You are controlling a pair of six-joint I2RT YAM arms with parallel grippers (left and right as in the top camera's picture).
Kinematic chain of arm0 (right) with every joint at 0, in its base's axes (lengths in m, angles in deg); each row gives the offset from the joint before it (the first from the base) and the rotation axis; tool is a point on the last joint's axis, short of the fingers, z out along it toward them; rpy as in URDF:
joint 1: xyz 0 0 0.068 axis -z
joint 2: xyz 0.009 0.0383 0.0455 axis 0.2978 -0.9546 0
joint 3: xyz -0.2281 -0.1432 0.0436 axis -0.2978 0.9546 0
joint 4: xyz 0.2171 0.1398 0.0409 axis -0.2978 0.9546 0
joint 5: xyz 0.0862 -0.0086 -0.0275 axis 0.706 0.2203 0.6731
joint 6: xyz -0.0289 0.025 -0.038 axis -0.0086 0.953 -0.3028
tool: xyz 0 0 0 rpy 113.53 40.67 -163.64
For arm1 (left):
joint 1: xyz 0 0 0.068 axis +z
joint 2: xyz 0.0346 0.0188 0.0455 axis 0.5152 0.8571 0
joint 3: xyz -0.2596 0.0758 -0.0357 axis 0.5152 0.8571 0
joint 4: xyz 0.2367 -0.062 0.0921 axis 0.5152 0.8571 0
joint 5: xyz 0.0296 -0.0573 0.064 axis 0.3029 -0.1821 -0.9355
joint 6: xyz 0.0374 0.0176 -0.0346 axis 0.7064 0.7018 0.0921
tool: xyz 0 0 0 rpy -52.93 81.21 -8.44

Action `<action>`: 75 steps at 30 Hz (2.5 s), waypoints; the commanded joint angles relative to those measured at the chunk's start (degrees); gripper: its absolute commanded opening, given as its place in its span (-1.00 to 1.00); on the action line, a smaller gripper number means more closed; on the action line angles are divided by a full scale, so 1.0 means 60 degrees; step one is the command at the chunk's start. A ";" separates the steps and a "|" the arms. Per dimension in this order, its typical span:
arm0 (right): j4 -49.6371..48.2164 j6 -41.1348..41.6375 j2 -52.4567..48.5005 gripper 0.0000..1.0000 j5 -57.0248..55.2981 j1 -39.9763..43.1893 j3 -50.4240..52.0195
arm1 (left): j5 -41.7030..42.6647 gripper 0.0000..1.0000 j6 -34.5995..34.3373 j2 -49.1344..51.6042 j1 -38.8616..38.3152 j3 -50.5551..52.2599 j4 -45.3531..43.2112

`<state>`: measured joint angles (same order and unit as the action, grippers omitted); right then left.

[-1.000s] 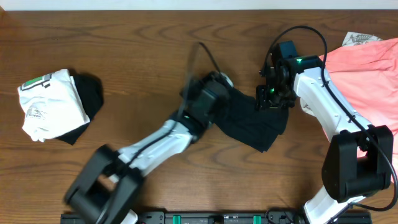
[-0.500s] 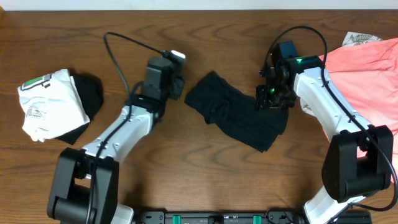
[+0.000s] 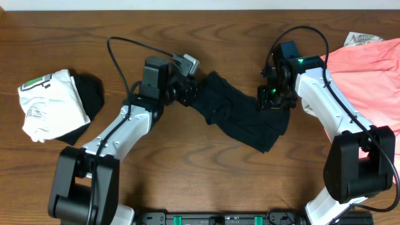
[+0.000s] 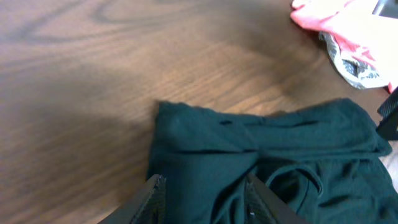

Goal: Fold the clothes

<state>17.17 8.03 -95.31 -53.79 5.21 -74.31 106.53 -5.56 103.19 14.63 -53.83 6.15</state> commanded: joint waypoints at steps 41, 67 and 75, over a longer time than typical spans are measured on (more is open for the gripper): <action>0.0423 -0.0477 0.0146 -0.20 -0.0138 -0.0036 -0.0069 | 0.0324 0.00 -0.2291 0.3810 -0.0186 0.0036 -0.2167; -0.0076 -0.0146 0.0146 0.02 0.0036 0.0007 -0.0066 | -0.3038 0.49 -0.5941 0.1355 0.1155 0.0036 0.1042; -0.1213 0.0321 -0.0026 0.20 0.1056 0.0018 -0.0044 | -0.3144 0.96 -0.3752 -0.1512 0.1158 0.0036 0.1428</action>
<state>11.55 7.90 -95.31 -52.26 5.21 -74.31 89.22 -34.39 100.26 21.27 -53.33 13.17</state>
